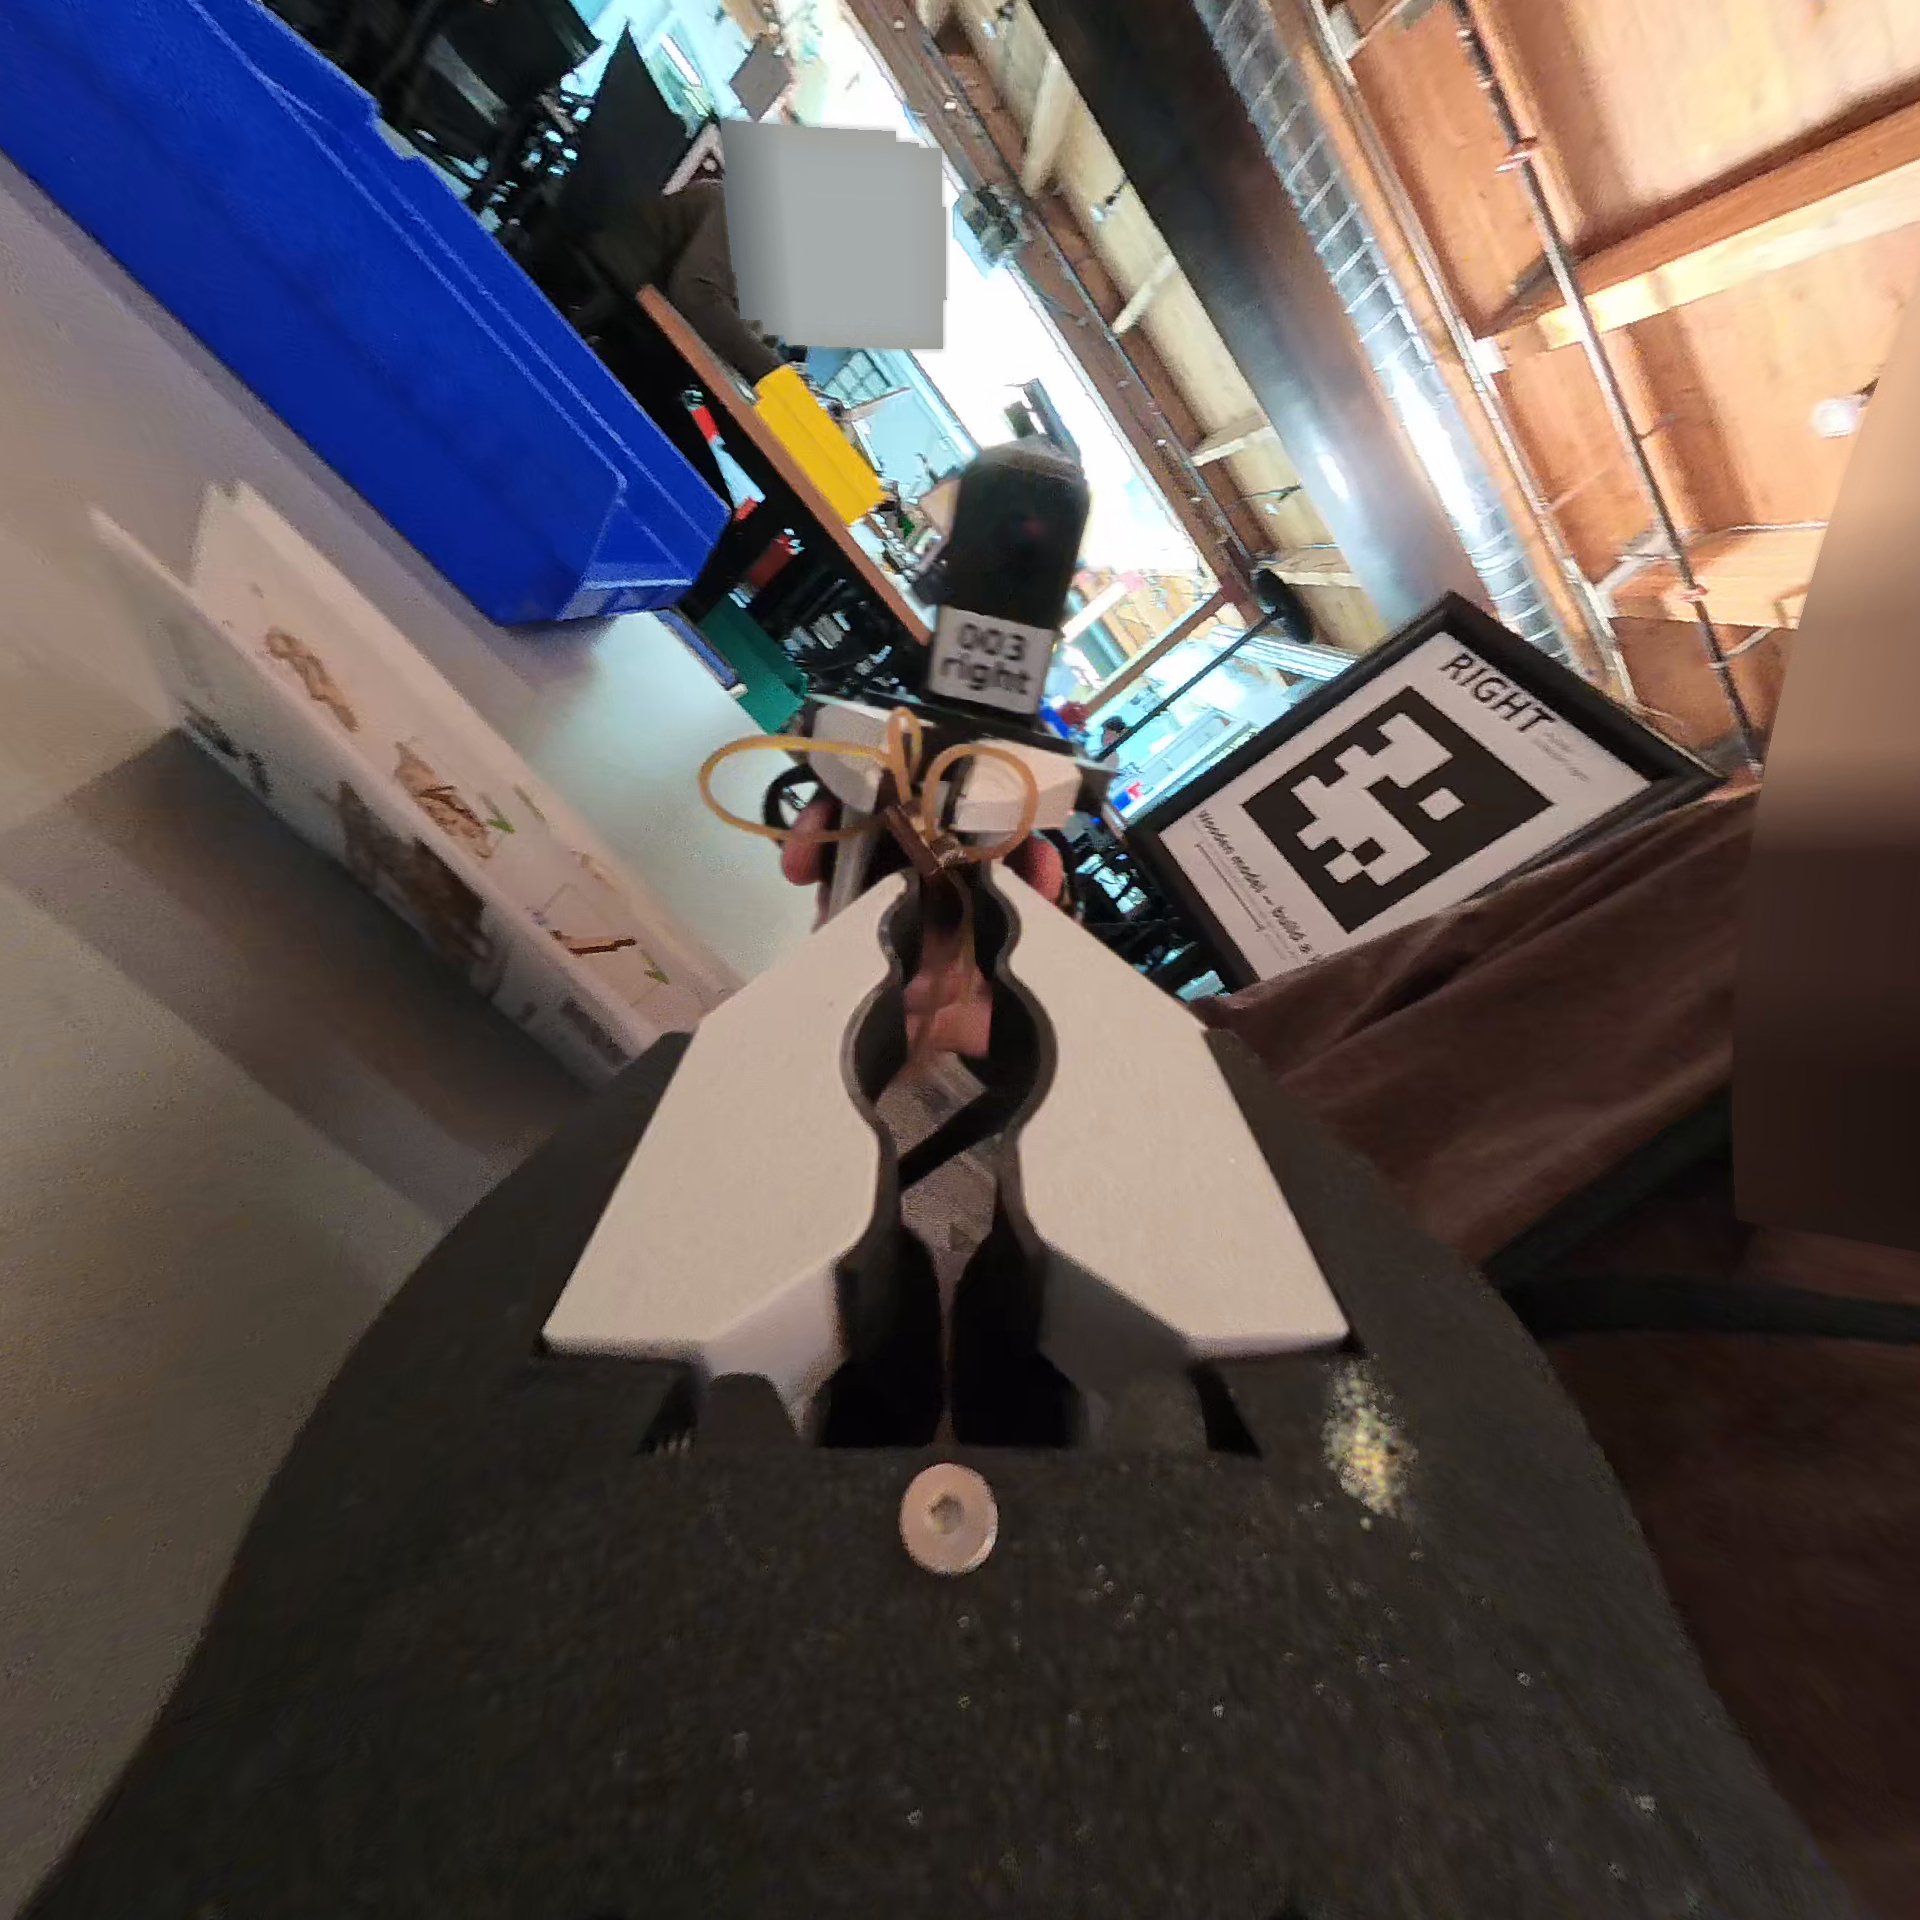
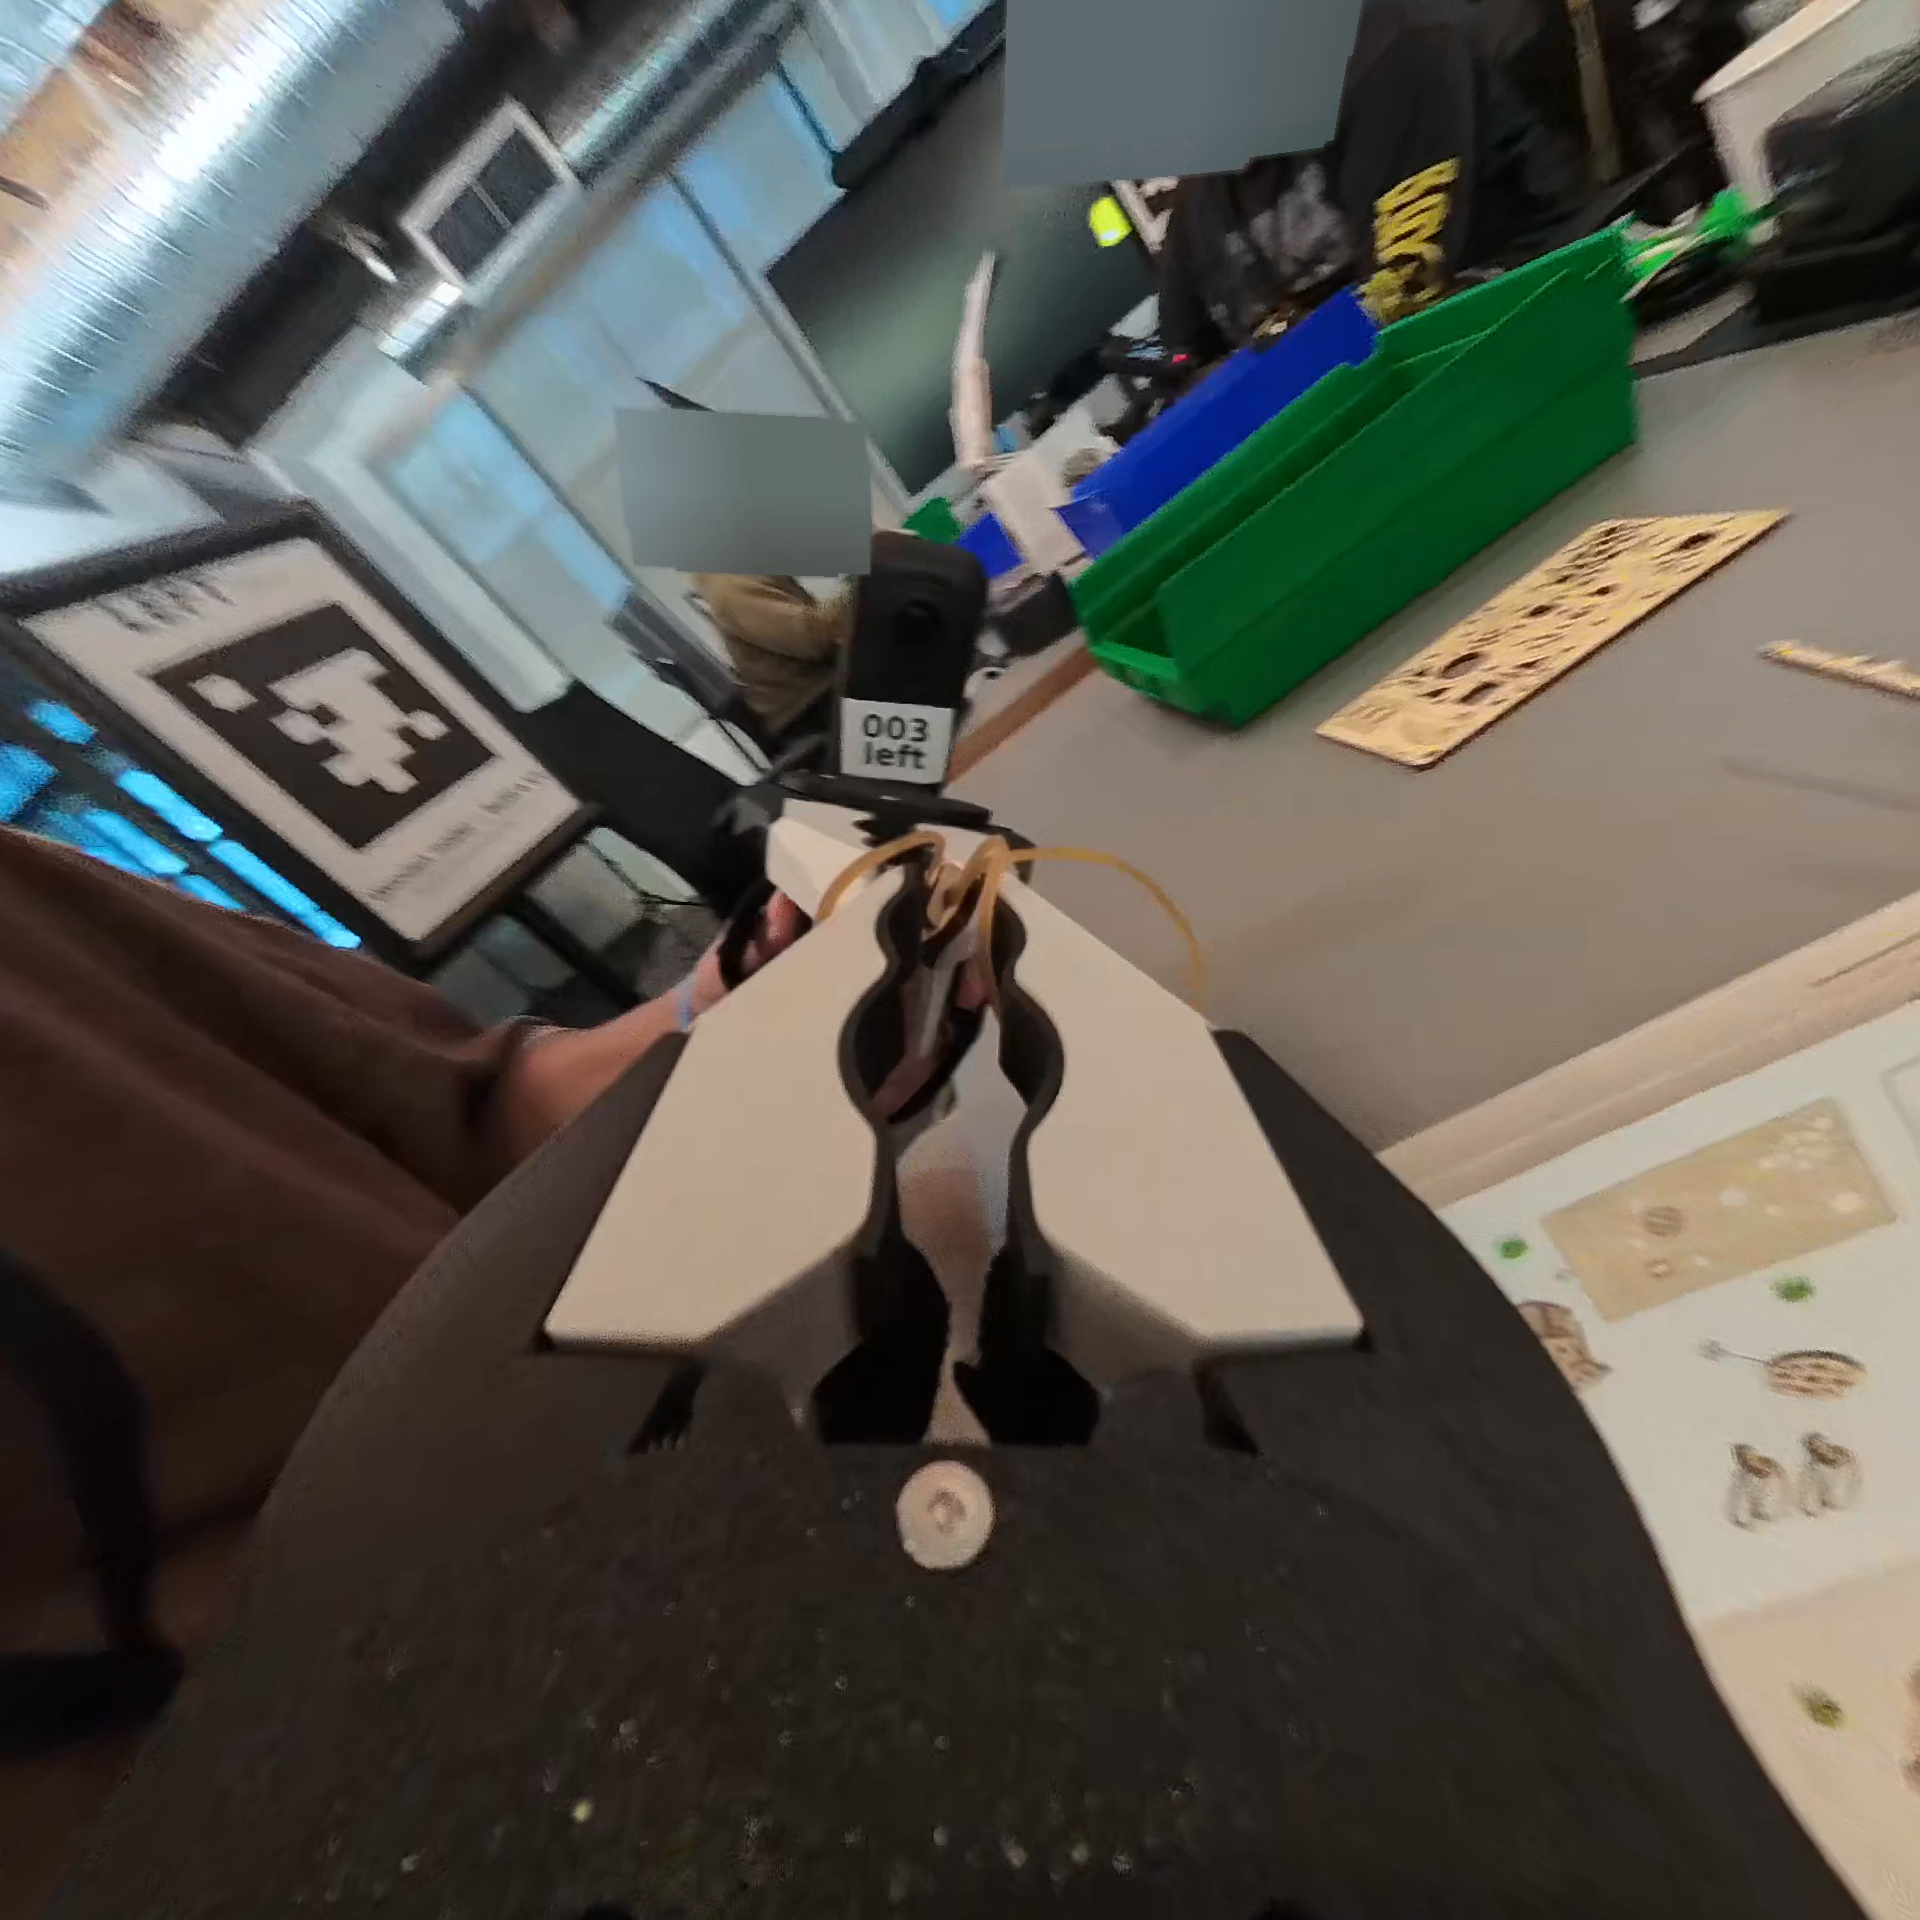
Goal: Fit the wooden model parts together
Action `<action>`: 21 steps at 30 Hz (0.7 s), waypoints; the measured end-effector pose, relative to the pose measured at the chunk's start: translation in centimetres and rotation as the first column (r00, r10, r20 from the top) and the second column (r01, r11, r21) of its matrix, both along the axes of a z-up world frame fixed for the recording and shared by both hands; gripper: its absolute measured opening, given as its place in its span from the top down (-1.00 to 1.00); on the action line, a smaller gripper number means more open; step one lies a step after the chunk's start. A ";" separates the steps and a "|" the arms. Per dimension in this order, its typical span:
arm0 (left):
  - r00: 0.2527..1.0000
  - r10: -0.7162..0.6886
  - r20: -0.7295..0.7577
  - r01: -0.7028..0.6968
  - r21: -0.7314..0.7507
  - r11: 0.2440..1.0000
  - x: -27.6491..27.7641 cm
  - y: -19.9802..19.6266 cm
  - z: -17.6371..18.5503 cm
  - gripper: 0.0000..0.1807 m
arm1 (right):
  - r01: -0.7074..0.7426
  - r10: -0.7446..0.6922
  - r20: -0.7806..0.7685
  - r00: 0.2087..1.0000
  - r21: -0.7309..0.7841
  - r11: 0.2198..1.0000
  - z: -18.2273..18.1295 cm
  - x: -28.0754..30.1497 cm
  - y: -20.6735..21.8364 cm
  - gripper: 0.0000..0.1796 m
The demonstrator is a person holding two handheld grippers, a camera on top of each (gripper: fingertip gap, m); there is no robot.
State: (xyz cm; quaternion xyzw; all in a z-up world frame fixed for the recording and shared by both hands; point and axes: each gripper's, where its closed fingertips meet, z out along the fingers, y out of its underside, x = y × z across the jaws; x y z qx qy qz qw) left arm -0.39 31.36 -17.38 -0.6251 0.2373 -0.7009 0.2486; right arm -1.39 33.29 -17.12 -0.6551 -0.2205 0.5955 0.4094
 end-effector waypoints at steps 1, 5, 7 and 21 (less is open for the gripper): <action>1.000 -0.011 0.004 0.011 0.002 1.000 0.1 -0.2 0.1 0.93 | -0.026 0.026 -0.022 0.999 -0.019 0.999 0.1 0.1 -0.1 0.91; 0.998 -0.047 0.034 0.047 -0.013 0.999 0.2 -0.8 0.4 0.94 | -0.074 0.073 -0.048 0.996 -0.020 0.997 0.5 0.2 -0.6 0.91; 0.996 -0.070 0.058 0.071 -0.017 0.997 0.2 -1.1 0.8 0.94 | -0.106 0.103 -0.083 0.991 -0.037 0.994 0.8 0.2 -0.9 0.89; 0.998 -0.068 0.019 0.067 0.041 0.997 0.1 -1.1 0.7 0.94 | 0.093 -0.152 0.192 0.970 0.286 0.954 1.0 2.9 1.1 0.56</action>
